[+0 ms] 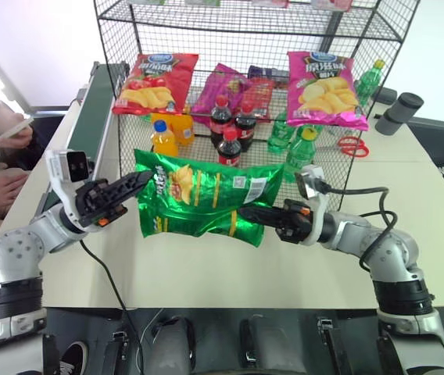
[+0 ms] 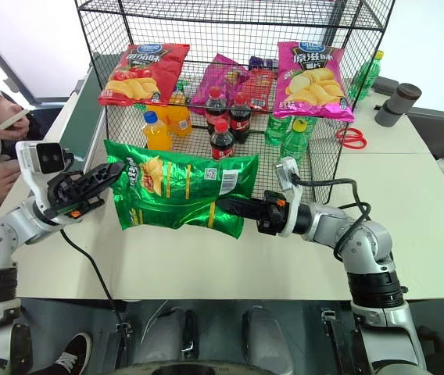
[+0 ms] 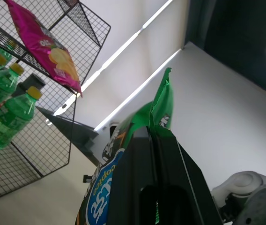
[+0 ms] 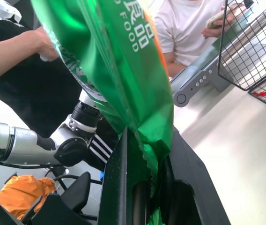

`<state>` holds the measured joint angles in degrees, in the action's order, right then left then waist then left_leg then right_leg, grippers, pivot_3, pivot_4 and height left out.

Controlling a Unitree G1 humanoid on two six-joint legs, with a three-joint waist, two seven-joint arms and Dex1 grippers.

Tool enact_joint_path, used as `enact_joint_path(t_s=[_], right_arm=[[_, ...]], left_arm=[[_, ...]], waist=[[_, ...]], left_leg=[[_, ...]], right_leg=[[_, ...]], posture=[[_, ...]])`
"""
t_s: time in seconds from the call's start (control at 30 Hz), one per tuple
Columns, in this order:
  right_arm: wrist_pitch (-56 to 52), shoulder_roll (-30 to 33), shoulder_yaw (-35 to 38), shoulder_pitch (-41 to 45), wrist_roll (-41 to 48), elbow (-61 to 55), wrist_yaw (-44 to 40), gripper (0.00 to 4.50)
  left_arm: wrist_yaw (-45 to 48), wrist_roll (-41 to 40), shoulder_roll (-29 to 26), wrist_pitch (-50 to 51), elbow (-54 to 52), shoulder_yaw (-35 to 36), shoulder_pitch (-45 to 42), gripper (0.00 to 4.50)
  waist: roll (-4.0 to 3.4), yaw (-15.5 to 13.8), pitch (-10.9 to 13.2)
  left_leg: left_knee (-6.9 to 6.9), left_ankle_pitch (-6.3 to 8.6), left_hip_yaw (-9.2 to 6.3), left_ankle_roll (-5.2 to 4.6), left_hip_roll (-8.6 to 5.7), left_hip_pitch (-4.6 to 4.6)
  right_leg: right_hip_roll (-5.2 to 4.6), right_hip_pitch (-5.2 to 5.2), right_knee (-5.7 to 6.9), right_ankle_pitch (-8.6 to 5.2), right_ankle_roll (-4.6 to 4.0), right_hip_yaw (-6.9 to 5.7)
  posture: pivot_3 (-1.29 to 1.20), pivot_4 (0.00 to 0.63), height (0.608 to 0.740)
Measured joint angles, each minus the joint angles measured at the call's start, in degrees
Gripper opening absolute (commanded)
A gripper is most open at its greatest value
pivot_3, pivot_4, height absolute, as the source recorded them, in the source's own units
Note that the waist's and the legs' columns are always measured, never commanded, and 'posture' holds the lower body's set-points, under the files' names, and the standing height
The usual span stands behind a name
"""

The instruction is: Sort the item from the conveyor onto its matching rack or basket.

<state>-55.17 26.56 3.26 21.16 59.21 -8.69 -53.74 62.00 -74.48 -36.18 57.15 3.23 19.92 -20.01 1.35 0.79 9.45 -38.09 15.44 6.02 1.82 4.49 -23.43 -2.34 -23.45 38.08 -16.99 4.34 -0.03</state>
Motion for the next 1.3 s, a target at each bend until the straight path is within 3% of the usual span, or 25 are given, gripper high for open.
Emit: enact_joint_path(t_s=[0.2, 0.23, 0.37, 0.5, 0.63, 0.77, 0.87, 1.07, 1.3], right_arm=[[2.2, 4.1, 1.8, -0.2, -1.8, -3.1, 0.4, 0.0], [4.0, 6.0, 2.0, -0.8, -3.8, -5.3, 0.3, 0.0], [10.8, 8.2, 1.9, -1.1, -11.1, -11.0, 2.6, 0.0], [25.2, 11.3, 1.3, 5.7, -25.8, -13.8, 6.2, 0.0], [41.7, 12.7, -0.6, 9.9, -39.7, -13.6, 7.6, 0.0], [49.5, 12.3, -2.6, 13.0, -47.2, -11.3, 9.7, 0.0], [52.0, 12.5, -4.0, 15.1, -53.7, -6.8, 12.6, 0.0], [56.0, 12.6, -11.6, 23.1, -75.5, 5.3, 23.6, 0.0], [53.9, 9.8, -16.2, 25.2, -88.4, 12.2, 30.7, 0.0]], left_arm=[[-0.5, 2.7, 0.1, -1.2, -0.3, 0.2, 0.2, 4.36], [-0.9, 3.8, 0.2, -2.5, -1.0, 0.4, 0.4, 4.46], [-1.7, 9.1, 0.6, -9.2, -4.6, 1.5, 2.2, 4.46], [-3.8, 17.7, 3.4, -19.3, -7.8, 1.1, 5.1, 4.46], [-6.9, 22.2, 7.6, -25.9, -9.7, 1.0, 6.4, 4.46], [-7.5, 25.2, 9.3, -29.1, -12.3, -1.8, 6.7, 4.46], [-7.7, 27.5, 9.4, -31.0, -12.7, -3.5, 6.5, 4.46], [-12.5, 35.4, 10.9, -38.0, -14.1, -6.5, 4.0, 4.46], [-18.3, 42.6, 12.2, -45.0, -14.6, -7.1, 6.7, 4.46]], waist=[[-0.01, 0.0, 0.0], [0.01, 0.0, 0.0], [0.0, 0.2, 0.0], [-0.04, 0.1, 0.0], [-0.02, -0.2, 0.0], [-0.01, -0.1, 0.0], [-0.01, 0.0, 0.1], [-0.02, 0.2, 0.1], [-0.02, 0.3, 0.1]], left_leg=[[0.02, 0.0, 0.01, -0.01, 0.0, -0.02], [0.03, 0.01, 0.0, -0.01, 0.0, -0.02], [0.06, 0.01, 0.02, -0.01, 0.0, -0.01], [0.06, 0.0, 0.06, 0.0, -0.01, -0.02], [0.08, 0.01, 0.08, -0.02, -0.02, -0.07], [0.04, 0.01, 0.12, -0.02, -0.02, -0.06], [0.03, 0.0, 0.13, 0.0, -0.02, -0.04], [0.05, -0.02, 0.22, 0.02, -0.01, -0.04], [0.07, -0.04, 0.36, 0.05, 0.02, -0.08]], right_leg=[[-0.02, -0.02, -0.02, 0.0, 0.0, 0.01], [-0.02, -0.02, -0.04, 0.0, 0.0, 0.0], [-0.02, -0.03, -0.05, 0.0, 0.0, 0.01], [-0.03, -0.07, -0.05, 0.0, 0.0, 0.02], [-0.04, -0.06, -0.12, 0.0, 0.02, 0.02], [-0.06, -0.05, -0.1, 0.0, 0.02, 0.03], [-0.06, -0.05, -0.06, 0.0, 0.01, 0.03], [-0.05, -0.13, -0.05, 0.0, 0.01, 0.09], [-0.06, -0.23, -0.02, 0.0, 0.02, 0.17]], posture=[[0.0, 0.15, 0.74], [0.0, 0.15, 0.74], [0.0, 0.15, 0.74], [0.0, 0.15, 0.74], [0.0, 0.15, 0.74], [0.0, 0.15, 0.74], [0.0, 0.15, 0.74], [0.0, 0.15, 0.74], [0.0, 0.15, 0.74]])
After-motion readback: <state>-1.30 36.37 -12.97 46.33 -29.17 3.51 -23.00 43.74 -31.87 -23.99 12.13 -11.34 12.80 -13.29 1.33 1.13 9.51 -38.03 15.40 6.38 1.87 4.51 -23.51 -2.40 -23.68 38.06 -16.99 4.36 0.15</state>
